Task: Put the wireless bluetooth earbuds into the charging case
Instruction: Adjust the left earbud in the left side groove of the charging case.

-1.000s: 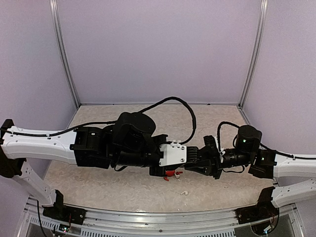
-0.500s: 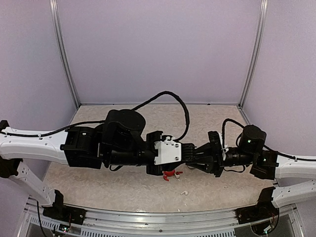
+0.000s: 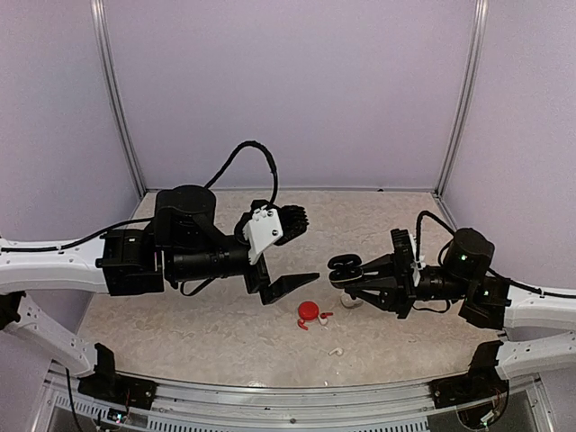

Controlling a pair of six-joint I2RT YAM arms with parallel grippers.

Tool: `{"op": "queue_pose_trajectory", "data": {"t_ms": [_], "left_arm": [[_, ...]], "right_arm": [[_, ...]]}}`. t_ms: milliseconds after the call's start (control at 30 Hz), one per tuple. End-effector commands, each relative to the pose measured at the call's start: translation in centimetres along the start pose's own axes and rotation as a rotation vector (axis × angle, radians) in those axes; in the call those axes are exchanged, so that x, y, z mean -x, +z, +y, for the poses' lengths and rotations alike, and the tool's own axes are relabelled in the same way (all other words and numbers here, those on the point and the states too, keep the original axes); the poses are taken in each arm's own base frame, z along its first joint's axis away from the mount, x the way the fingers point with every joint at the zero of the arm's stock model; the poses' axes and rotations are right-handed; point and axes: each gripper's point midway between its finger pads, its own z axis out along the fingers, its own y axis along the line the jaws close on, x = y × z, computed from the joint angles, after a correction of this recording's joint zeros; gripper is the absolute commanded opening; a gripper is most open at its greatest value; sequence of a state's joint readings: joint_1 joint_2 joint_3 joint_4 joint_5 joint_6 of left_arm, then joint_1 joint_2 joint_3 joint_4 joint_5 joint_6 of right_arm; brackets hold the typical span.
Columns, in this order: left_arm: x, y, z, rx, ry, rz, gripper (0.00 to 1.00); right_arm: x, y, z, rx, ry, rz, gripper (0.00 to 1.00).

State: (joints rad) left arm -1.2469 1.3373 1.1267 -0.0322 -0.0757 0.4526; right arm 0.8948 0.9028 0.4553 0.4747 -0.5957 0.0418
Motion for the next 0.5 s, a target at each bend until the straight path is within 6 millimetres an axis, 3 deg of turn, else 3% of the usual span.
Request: {"op": "queue_pose_trajectory", "data": {"t_ms": [0, 267, 467], "left_arm": [[2.1, -1.8, -0.3, -0.052, -0.130, -0.169, 0.99], [2.2, -2.3, -1.2, -0.118, -0.236, -0.266, 0.99], [1.4, -0.6, -3.0, -0.162, -0.193, -0.193, 0.99]], "right_arm": [[1.9, 0.0, 0.0, 0.017, -0.010, -0.046, 0.00], [2.5, 0.7, 0.5, 0.078, -0.023, -0.053, 0.00], [3.0, 1.2, 1.1, 0.145, -0.036, -0.058, 0.00]]}}
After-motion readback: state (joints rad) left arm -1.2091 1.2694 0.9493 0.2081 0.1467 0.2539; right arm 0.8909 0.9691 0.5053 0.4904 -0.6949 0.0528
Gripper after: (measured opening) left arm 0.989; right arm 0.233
